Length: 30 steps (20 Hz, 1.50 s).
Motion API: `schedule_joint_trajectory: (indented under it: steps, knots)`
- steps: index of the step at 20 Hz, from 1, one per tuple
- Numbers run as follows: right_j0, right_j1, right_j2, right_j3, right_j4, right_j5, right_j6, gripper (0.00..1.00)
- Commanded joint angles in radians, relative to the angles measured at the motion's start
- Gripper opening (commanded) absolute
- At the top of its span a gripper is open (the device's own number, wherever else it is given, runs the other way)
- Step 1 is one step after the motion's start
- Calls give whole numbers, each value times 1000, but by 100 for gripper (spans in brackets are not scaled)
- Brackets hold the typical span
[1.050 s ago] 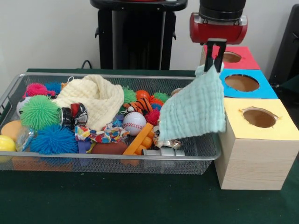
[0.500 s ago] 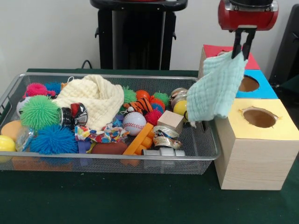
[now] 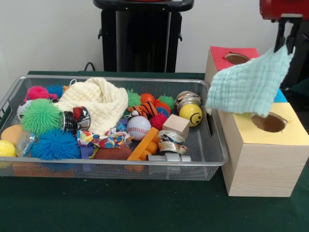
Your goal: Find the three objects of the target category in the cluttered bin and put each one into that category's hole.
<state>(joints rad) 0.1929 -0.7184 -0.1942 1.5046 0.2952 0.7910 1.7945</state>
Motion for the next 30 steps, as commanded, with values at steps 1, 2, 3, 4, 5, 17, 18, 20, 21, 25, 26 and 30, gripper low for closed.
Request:
schedule_joint_trajectory:
  steps: [1,2,3,4,5,17,18,20,21,25,26,30]
  knots:
    - [-19,95,57,-88,40,53,262,0]
    - [-21,108,58,-96,33,33,256,0]
    - [-22,119,61,-95,28,10,250,0]
    - [-24,129,61,-100,23,-2,247,0]
    - [-23,139,58,-113,15,-7,246,0]
    - [-44,316,-1,-366,-43,16,221,0]
    - [-47,319,-3,-372,-44,15,217,0]
    - [-51,326,-8,-377,-43,12,215,0]
    - [-52,328,-13,-379,-43,15,216,0]
    - [-56,322,-21,-353,-54,-4,199,0]
    - [-56,316,-25,-347,-57,-4,196,0]
    - [-60,283,-42,-313,-67,21,177,0]
